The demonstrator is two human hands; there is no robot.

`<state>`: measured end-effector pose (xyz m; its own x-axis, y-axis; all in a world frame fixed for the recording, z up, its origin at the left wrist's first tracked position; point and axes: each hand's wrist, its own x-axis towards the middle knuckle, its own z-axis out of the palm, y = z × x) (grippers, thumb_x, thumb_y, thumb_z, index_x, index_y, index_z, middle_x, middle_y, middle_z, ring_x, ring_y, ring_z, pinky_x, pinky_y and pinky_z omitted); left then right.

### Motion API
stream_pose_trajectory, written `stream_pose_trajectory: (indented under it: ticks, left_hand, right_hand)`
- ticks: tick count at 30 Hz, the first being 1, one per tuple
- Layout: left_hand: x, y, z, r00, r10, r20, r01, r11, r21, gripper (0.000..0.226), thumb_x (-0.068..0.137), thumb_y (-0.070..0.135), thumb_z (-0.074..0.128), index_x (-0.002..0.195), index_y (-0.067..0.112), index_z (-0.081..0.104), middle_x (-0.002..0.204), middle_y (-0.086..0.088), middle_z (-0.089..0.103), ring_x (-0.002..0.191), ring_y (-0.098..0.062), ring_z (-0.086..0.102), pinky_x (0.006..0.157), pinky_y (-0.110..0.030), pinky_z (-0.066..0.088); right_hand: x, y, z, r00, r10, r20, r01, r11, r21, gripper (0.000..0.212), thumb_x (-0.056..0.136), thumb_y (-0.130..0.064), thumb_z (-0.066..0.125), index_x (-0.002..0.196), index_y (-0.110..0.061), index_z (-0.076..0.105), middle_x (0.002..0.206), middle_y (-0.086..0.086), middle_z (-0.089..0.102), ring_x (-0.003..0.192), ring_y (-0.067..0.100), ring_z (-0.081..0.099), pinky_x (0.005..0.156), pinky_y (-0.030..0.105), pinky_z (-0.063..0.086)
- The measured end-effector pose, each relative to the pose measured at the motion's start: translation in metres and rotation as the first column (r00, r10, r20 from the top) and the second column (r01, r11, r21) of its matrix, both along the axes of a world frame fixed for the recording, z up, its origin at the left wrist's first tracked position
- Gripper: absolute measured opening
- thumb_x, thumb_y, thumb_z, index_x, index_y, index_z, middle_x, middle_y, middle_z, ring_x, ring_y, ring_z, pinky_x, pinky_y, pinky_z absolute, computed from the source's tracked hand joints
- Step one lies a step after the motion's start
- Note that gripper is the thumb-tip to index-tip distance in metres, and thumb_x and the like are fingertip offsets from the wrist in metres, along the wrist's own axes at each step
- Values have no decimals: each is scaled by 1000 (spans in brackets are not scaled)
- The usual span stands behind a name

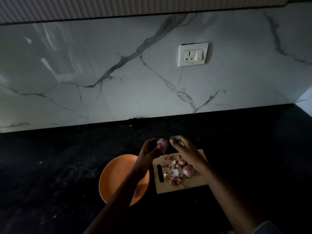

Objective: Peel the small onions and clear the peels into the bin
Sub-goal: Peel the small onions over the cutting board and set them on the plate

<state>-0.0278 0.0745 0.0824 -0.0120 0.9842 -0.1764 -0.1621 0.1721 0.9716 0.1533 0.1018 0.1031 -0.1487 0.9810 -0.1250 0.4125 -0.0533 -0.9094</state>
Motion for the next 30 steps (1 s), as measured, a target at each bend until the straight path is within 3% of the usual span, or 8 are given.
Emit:
stream_pose_trajectory:
  ticks: [4,11,14,18,21,24,27,30]
  left_hand:
    - [5,-2,4,998,-65,-11,66,997,29,53,82,15,71,128,-2,51,121,-20,66,110,-31,66,94,-44,56]
    - [5,3,2,992,-72,-101,77,996,50,49,76,3,79,120,15,61,115,-7,71,109,-22,69,96,-40,55]
    - [6,3,-1,998,-39,-56,41,998,41,49,77,-11,75,118,9,59,112,-11,71,105,-23,68,94,-37,56]
    - [4,3,-1,1000,-29,-12,29,999,29,46,76,-12,74,116,6,60,110,-13,72,104,-26,68,90,-36,58]
    - [2,5,-2,1000,-21,6,21,1000,20,50,79,-12,73,124,-1,57,116,-21,68,109,-34,66,95,-49,55]
    - [2,6,-2,999,-46,9,46,999,28,53,79,-11,73,127,0,56,119,-19,68,112,-32,66,95,-46,55]
    - [1,4,-2,997,-69,36,68,997,22,52,78,-11,73,126,3,58,120,-17,68,112,-30,66,95,-42,54]
    - [1,2,-1,994,-88,61,88,996,12,52,75,-3,79,123,9,61,119,-12,69,111,-26,65,95,-41,54]
  right_hand:
    - [-2,0,2,997,67,35,-68,997,28,39,87,-60,63,115,-35,69,111,-12,72,106,-1,65,92,27,53]
    - [-3,-2,1,997,-38,61,30,992,124,17,96,-34,64,95,-19,71,91,-10,70,88,2,64,73,15,46]
    - [-3,0,-1,994,-68,88,56,989,137,13,98,-30,63,92,-19,67,90,-3,69,86,10,65,68,13,43]
    - [0,2,0,993,-86,77,76,989,126,11,98,-29,61,97,-21,68,94,-5,70,90,9,64,67,9,42]
    - [-1,-1,6,999,-50,-15,52,993,109,12,99,-33,60,103,-28,70,101,-9,71,96,1,64,74,13,45]
    - [-3,-5,10,995,9,-96,-3,998,68,9,97,-33,62,97,-40,68,97,-18,71,93,-8,64,76,10,47]
    - [-3,-5,8,970,-56,-235,62,998,19,10,97,-27,64,96,-29,74,97,-7,75,99,7,69,84,21,51]
    - [-1,-2,1,967,-100,-234,99,995,-17,13,97,-26,63,96,-22,75,96,-2,75,99,14,69,86,31,52]
